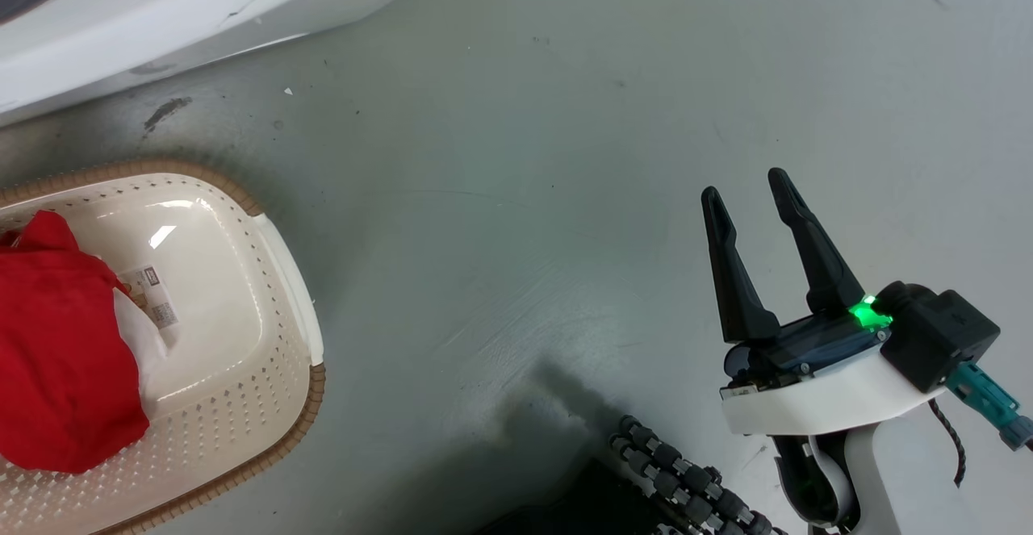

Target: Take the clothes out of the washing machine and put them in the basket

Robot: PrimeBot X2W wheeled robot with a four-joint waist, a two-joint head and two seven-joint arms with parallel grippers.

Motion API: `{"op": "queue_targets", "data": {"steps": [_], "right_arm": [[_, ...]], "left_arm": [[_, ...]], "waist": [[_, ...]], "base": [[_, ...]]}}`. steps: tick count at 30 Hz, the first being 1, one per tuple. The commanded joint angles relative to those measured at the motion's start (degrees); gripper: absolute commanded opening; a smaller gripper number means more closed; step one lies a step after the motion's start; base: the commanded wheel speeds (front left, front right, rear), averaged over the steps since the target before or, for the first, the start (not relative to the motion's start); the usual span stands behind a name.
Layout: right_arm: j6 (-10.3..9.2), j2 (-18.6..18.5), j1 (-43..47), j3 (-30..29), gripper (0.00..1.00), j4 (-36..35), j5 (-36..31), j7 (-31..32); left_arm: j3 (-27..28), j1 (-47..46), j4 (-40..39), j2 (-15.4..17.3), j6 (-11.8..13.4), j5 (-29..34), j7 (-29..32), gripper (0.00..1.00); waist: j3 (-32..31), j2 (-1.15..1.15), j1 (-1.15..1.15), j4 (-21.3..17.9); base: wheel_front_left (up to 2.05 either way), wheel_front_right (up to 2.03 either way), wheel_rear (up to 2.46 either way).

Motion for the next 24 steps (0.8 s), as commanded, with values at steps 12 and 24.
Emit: {"op": "queue_targets", "data": {"steps": [12,24], "right_arm": [[-0.06,0.16,-2.07,0.02,1.0,0.79,0.21,-0.14],[-0.05,0.15,-3.97,-3.14,1.0,2.08,-3.34,-0.13]], "left_arm": [[-2.26,-1.28,-0.12,1.83,-0.54,-1.85,-6.8,0.0],[-3.16,2.98,1.77,0.03,-0.57,-5.13,-21.3,0.0]], "waist": [[-0.53,0.0,0.0,-0.05],[-6.35,0.0,0.0,4.43]], "base": [[0.0,0.0,0.0],[0.0,0.0,0.0]]}}
